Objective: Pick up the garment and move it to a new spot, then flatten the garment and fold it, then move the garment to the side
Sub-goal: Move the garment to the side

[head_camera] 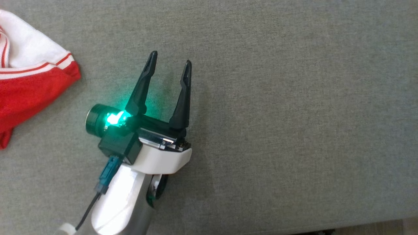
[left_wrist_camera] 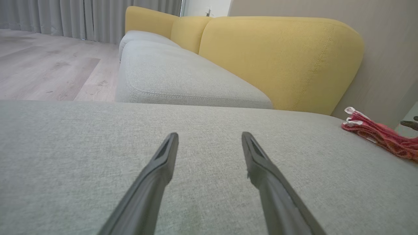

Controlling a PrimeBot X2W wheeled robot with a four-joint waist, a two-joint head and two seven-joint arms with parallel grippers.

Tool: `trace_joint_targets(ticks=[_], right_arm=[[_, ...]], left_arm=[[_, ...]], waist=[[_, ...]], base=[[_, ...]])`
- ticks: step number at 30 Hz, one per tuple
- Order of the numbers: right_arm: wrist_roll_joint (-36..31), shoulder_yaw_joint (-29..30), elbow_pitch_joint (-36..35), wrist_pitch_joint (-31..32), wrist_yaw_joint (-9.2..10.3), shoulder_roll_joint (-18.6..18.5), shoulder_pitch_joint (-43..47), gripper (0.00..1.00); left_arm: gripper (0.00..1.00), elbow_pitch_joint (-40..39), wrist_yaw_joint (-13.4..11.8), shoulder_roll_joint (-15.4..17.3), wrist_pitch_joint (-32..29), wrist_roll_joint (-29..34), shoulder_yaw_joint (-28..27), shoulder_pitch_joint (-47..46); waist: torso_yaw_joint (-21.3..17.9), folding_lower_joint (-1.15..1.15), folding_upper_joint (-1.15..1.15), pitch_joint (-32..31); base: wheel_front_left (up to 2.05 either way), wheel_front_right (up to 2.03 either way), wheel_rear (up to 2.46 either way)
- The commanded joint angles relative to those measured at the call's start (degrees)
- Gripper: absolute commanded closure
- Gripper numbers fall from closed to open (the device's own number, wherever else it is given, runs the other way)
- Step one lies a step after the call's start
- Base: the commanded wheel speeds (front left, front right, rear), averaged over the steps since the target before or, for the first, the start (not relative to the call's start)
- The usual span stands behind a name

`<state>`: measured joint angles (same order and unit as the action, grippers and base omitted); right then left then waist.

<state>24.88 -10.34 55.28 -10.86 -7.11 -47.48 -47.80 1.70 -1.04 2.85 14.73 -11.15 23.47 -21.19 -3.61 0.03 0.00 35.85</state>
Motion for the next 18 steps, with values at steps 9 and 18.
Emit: trace_joint_targets(ticks=[9,18], right_arm=[[-9.07,4.78,-9.87,-3.88,-0.37,12.05,5.04,0.00],[-12.56,5.12,-22.83,-4.11,-0.37,29.04,19.00,0.00]], left_arm=[[0.00,-0.51,-2.32,0.03,0.27,-1.21,-2.99,2.28],[0.00,3.92,-4.99,0.03,0.27,-2.30,-9.42,5.50]], waist=[[1.19,-0.03,0.00,-8.14],[3.28,-0.03,0.00,-17.52]], base=[[0.00,0.00,0.00],[0.00,0.00,0.00]])
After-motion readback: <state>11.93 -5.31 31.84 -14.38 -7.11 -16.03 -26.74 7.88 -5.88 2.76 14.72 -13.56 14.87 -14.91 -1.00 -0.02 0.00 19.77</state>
